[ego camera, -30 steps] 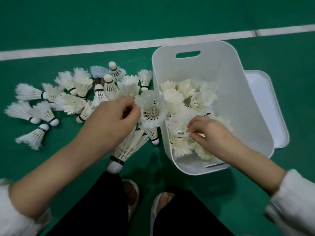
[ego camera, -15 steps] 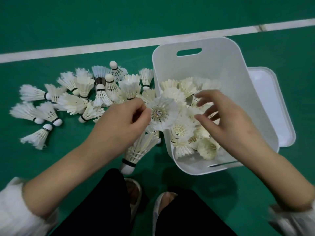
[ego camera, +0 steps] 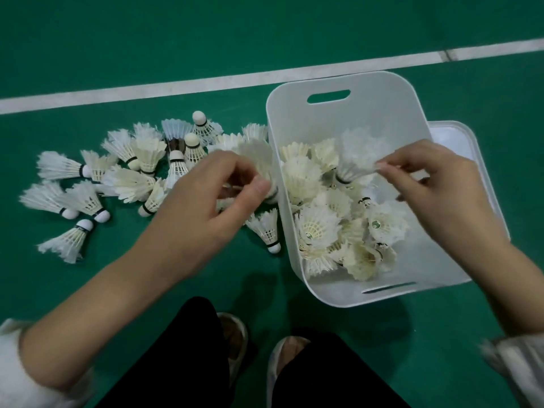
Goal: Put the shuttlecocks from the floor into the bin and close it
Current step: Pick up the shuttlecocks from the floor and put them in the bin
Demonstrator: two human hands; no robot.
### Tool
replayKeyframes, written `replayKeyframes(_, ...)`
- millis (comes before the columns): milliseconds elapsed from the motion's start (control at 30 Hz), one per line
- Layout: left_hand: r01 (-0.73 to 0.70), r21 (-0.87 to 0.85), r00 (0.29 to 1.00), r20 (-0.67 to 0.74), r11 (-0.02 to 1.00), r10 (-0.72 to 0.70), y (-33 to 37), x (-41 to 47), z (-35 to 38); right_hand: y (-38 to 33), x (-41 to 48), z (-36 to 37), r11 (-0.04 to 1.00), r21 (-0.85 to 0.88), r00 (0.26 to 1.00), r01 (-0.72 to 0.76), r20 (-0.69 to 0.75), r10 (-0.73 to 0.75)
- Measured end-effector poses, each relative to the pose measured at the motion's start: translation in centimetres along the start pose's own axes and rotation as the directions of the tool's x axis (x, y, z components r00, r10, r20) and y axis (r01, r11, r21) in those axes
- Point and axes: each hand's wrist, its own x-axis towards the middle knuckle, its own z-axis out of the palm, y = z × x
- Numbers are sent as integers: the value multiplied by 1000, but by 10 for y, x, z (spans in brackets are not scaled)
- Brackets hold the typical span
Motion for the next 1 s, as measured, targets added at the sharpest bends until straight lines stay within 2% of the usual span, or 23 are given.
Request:
replayKeyframes(67, -62, 57, 998, -24, 996, 63, 1, 3, -1, 15, 2, 9, 993, -114, 998, -43, 50, 49)
replayKeyframes(167, -162, 158, 984, -45, 974, 171, 2, 3, -2, 31, 2, 34, 976, -215, 989, -24, 138, 55)
replayKeyframes(300, -209, 200, 975, -27, 957, 219, 1, 0, -2, 46, 2, 62, 905, -425, 944, 21, 308, 123)
replayKeyframes(400, -240, 236, 968, -21, 942, 252, -1, 0, -1, 50, 4, 68, 871, -487, 906, 59, 393, 158)
replayKeyframes(467, -283, 243, 956, -13, 928, 294, 0, 2, 3, 49, 3, 63, 874, -481, 889, 71, 428, 163)
replayKeyframes(533, -321, 240, 943, -10, 916, 333, 3, 5, 7, 41, 0, 51, 910, -414, 916, 41, 379, 132)
replayKeyframes(633, -371, 208, 925, -5, 905, 380, 10, 12, 13, 11, -8, 17, 998, -52, 983, 19, 185, -9)
replayKeyframes(700, -401, 186, 913, 3, 897, 408, 14, 17, 18, -14, -17, -5, 986, 146, 977, 85, 180, -111)
replayKeyframes(733, -414, 172, 908, 9, 894, 419, 15, 19, 22, -23, -21, -12, 977, 171, 965, 125, 210, -160)
replayKeyframes(800, -442, 149, 896, 23, 885, 443, 19, 20, 33, -29, -22, -12, 967, 118, 931, 224, 267, -248)
replayKeyframes(867, -472, 153, 880, 33, 868, 473, 21, 19, 45, -26, -21, -7, 961, 44, 920, 275, 280, -276)
replayKeyframes(933, -495, 149, 868, 44, 856, 495, 23, 18, 51, -17, -20, -8, 965, 8, 933, 261, 253, -255)
replayKeyframes(1000, -491, 149, 871, 50, 859, 489, 22, 18, 48, -9, -19, -16, 981, -62, 966, 183, 198, -167)
